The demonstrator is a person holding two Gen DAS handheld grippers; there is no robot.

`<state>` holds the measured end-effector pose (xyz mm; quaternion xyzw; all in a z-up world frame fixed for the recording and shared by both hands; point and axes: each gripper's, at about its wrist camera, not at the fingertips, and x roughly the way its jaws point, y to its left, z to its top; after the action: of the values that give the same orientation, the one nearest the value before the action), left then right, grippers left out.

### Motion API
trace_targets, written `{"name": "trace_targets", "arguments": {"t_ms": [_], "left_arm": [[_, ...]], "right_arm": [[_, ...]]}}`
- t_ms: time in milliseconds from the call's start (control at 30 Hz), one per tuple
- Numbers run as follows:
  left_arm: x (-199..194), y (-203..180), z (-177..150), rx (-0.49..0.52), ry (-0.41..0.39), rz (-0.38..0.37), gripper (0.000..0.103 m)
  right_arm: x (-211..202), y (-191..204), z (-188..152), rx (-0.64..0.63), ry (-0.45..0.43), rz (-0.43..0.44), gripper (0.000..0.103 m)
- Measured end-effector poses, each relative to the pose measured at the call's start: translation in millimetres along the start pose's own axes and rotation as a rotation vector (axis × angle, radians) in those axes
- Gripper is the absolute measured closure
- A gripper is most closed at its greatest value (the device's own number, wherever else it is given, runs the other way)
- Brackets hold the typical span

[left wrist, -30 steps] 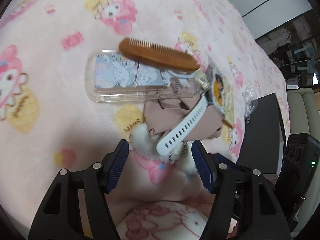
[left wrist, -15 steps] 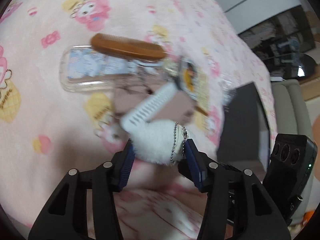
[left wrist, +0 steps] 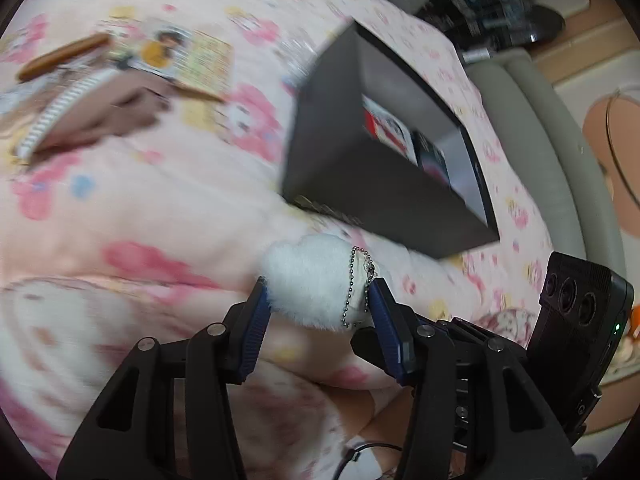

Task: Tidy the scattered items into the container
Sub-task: 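Lift the white plush with the left gripper and carry it over the box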

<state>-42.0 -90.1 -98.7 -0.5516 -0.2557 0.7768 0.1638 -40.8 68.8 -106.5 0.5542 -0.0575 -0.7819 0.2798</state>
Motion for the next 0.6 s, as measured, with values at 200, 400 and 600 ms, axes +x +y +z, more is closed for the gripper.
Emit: {"name": "trace_targets", "arguments": {"t_ms": [200, 400, 600], "left_arm": [[37, -42, -15, 0.064, 0.067, 0.002, 0.052], [68, -54, -24, 0.067, 0.127, 0.032, 0.052], [76, -57, -24, 0.051, 0.139, 0.067, 0.050]], "right_arm": [[-18, -42, -19, 0.057, -0.010, -0.056, 0.068], [-20, -72, -37, 0.111, 0.005, -0.041, 0.068], [-18, -87, -43, 0.131, 0.001, 0.001, 0.068]]}}
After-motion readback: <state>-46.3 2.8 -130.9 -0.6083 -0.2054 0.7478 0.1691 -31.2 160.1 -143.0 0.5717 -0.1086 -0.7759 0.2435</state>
